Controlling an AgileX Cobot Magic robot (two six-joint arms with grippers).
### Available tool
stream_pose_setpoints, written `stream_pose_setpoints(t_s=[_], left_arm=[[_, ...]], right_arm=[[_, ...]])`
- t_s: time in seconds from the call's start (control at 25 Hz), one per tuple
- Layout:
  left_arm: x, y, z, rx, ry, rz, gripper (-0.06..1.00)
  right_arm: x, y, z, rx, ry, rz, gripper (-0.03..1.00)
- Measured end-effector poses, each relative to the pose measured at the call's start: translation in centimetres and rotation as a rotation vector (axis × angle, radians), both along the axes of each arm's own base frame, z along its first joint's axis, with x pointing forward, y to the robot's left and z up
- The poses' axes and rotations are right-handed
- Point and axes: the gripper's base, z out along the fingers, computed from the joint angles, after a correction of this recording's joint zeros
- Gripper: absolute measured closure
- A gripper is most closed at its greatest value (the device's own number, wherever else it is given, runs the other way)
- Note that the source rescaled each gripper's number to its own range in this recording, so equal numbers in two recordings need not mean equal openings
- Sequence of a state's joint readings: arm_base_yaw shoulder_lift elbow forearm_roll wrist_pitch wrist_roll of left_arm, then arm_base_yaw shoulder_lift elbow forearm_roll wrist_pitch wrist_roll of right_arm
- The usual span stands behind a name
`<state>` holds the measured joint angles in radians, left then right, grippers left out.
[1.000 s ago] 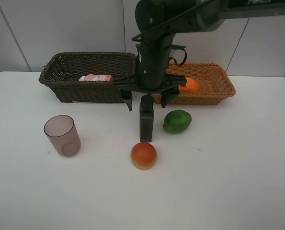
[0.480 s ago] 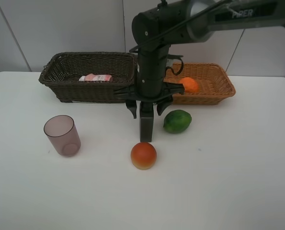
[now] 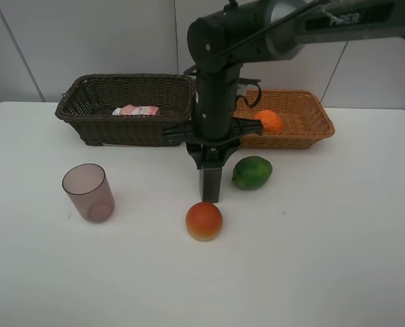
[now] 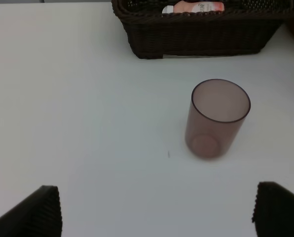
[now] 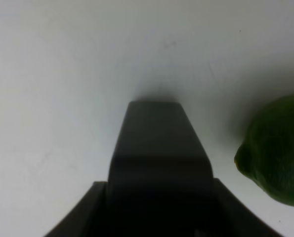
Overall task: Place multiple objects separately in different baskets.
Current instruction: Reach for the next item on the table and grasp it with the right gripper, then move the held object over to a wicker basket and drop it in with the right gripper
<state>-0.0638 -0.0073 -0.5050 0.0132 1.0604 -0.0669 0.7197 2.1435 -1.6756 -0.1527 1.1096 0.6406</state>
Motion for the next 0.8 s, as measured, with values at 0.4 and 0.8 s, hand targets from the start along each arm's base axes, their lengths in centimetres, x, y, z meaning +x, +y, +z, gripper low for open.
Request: stream_pose_setpoints(t_s=[0.4, 0.8], left_arm=[[0.0, 0.0, 0.0, 0.0, 0.0, 0.0, -0.06], [0.0, 0.0, 0.0, 0.0, 0.0, 0.0, -0.06]], right_arm=[[0.0, 0.0, 0.0, 0.001, -0.001, 0.0, 0.86], [0.4, 1.2, 3.2, -0.006, -0.029, 0.134, 0.86]])
